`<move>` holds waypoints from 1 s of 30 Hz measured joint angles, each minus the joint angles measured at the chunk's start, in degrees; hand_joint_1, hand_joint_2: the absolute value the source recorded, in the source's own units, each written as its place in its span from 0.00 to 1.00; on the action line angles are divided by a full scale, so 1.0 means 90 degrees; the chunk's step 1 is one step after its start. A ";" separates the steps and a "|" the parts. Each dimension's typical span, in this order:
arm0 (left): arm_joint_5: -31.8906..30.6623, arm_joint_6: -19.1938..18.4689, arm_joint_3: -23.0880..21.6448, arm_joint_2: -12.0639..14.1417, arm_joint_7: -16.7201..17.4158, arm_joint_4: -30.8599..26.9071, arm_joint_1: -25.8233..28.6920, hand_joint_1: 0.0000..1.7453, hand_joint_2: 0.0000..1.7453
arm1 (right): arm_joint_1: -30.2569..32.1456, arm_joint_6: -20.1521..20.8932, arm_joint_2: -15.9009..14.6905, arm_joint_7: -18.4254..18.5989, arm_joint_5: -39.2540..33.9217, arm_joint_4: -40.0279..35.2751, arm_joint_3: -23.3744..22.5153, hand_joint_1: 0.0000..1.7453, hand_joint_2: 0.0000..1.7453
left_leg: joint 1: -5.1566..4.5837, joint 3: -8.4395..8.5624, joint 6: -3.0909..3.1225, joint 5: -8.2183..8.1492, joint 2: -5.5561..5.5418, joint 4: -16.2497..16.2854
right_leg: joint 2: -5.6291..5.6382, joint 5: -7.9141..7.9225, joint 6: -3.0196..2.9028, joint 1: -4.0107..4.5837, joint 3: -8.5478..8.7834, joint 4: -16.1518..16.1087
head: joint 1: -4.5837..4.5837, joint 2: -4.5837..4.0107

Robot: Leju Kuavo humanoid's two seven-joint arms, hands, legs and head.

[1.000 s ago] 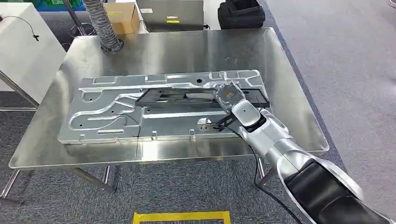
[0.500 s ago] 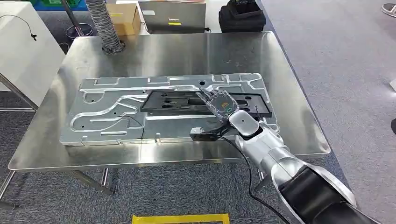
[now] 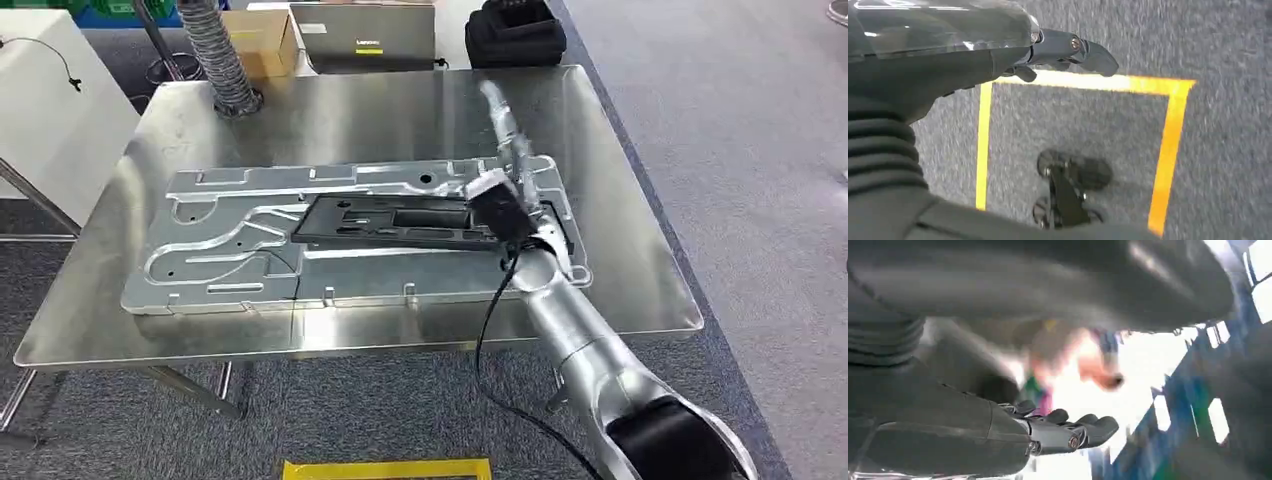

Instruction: Take the parts from the cabinet and place them on the table.

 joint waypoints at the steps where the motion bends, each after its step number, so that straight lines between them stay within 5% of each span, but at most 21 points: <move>1: 0.0000 -0.0012 0.0076 -0.0005 -0.0031 0.0000 0.0012 0.00 0.00 | 0.0157 -0.0727 -0.0111 0.0022 0.0397 -0.0635 -0.0236 0.00 0.00 | 0.0001 -0.0140 -0.0015 -0.0249 0.0000 0.0366 | -0.0025 -0.0006 -0.0031 -0.0002 0.0008 -0.0004 | 0.0000 0.0000; 3: 0.0000 -0.0046 0.0234 -0.0005 -0.0053 0.0000 0.0059 0.00 0.00 | 0.0638 -0.1450 -0.0233 0.0075 0.1066 -0.1875 -0.0773 0.00 0.00 | 0.0020 -0.0585 -0.0050 -0.0745 0.0001 0.1419 | -0.0031 -0.0024 -0.0055 0.0012 0.0029 -0.0003 | -0.0002 0.0000; 5: 0.0000 -0.0043 0.0388 -0.0022 -0.0090 0.0000 0.0098 0.00 0.00 | 0.1119 -0.1551 -0.0320 0.0032 0.1278 -0.2915 -0.1321 0.00 0.00 | 0.0026 -0.0821 -0.0061 -0.0824 0.0002 0.1915 | -0.0029 -0.0044 -0.0052 0.0017 0.0051 -0.0002 | 0.0000 0.0000; 6: 0.0000 -0.0036 0.0460 -0.0032 -0.0117 0.0000 0.0111 0.00 0.00 | 0.1400 -0.1566 -0.0344 -0.0059 0.1298 -0.3380 -0.1633 0.00 0.00 | 0.0030 -0.0715 -0.0049 -0.0645 0.0002 0.1690 | -0.0027 -0.0061 -0.0033 0.0018 0.0072 -0.0001 | -0.0002 0.0000; 8: 0.0000 0.0010 0.0605 -0.0051 -0.0196 0.0000 0.0142 0.00 0.00 | 0.1871 -0.1573 -0.0359 -0.0315 0.1431 -0.4191 -0.2251 0.00 0.00 | 0.0033 -0.0126 -0.0004 -0.0070 0.0002 0.0550 | -0.0014 -0.0102 0.0008 0.0016 0.0142 0.0003 | -0.0002 0.0000; 9: 0.0000 0.0025 0.0664 -0.0053 -0.0228 0.0000 0.0150 0.00 0.00 | 0.2058 -0.1573 -0.0359 -0.0408 0.1498 -0.4501 -0.2506 0.00 0.00 | 0.0031 0.0137 0.0033 0.0073 -0.0001 0.0010 | -0.0008 -0.0123 0.0037 0.0016 0.0164 0.0006 | 0.0000 0.0000; 10: 0.0000 0.0025 0.0710 -0.0058 -0.0238 0.0000 0.0146 0.00 0.00 | 0.2186 -0.1571 -0.0359 -0.0452 0.1521 -0.4751 -0.2715 0.00 0.00 | -0.0007 0.0210 0.0054 -0.0027 -0.0007 -0.0125 | 0.0006 -0.0139 0.0075 0.0064 0.0147 0.0035 | 0.0000 0.0000; 15: 0.0000 -0.0024 0.0860 -0.0100 -0.0260 0.0000 0.0129 0.00 0.00 | 0.2646 -0.1568 -0.0356 -0.0486 0.1867 -0.5460 -0.3322 0.00 0.00 | 0.0008 0.0245 0.0251 0.0051 0.0009 -0.0206 | 0.0033 -0.0187 0.0274 0.0002 0.0142 0.0077 | 0.0000 0.0000; 18: -0.0002 -0.0172 0.0872 -0.0112 -0.0269 0.0000 0.0118 0.00 0.00 | 0.3495 -0.1571 -0.0454 -0.0317 0.1984 -0.5680 -0.4002 0.00 0.00 | 0.0005 0.0223 0.0322 0.0095 -0.0029 -0.0213 | 0.0033 -0.0967 0.0347 -0.0008 -0.0394 0.1344 | 0.0000 0.0000; 20: 0.0000 -0.0226 0.0870 -0.0116 -0.0272 0.0000 0.0174 0.00 0.00 | 0.4165 -0.1571 -0.0439 -0.0525 0.1852 -0.5693 -0.4575 0.00 0.00 | -0.0003 0.0179 0.0324 0.0098 -0.0079 -0.0190 | 0.0033 -0.1184 0.0365 -0.0012 -0.0694 0.1983 | 0.0000 0.0000; 22: 0.0000 -0.0228 0.0870 -0.0129 -0.0272 0.0000 0.0198 0.00 0.00 | 0.4455 -0.1571 -0.0432 -0.0600 0.1796 -0.5734 -0.4920 0.00 0.00 | -0.0020 0.0143 0.0319 0.0099 -0.0046 -0.0151 | 0.0030 -0.0818 0.0348 -0.0008 -0.0412 0.1418 | 0.0000 0.0000; 24: 0.0000 -0.0240 0.0863 -0.0136 -0.0274 0.0000 0.0157 0.00 0.00 | 0.4793 -0.1571 -0.0408 -0.0627 0.1820 -0.5792 -0.5163 0.00 0.00 | -0.0023 0.0139 0.0301 0.0095 -0.0026 -0.0124 | 0.0015 -0.0326 0.0302 -0.0008 0.0287 0.0189 | 0.0000 0.0000; 28: 0.0000 -0.0335 0.0850 -0.0143 -0.0257 0.0000 0.0153 0.00 0.00 | 0.5353 -0.1571 -0.0111 -0.0581 0.2163 -0.5590 -0.5824 0.00 0.00 | -0.0039 0.0133 0.0148 0.0159 -0.0036 -0.0141 | 0.0025 -0.0243 0.0150 0.0073 0.0314 0.0021 | 0.0000 0.0000; 30: 0.0000 -0.0337 0.0850 -0.0151 -0.0238 0.0000 0.0157 0.00 0.00 | 0.5529 -0.1571 0.0022 -0.0612 0.2190 -0.5457 -0.6131 0.00 0.00 | -0.0046 0.0102 0.0075 0.0105 -0.0035 -0.0085 | -0.0015 -0.0128 0.0037 -0.0002 0.0273 -0.0063 | 0.0000 0.0000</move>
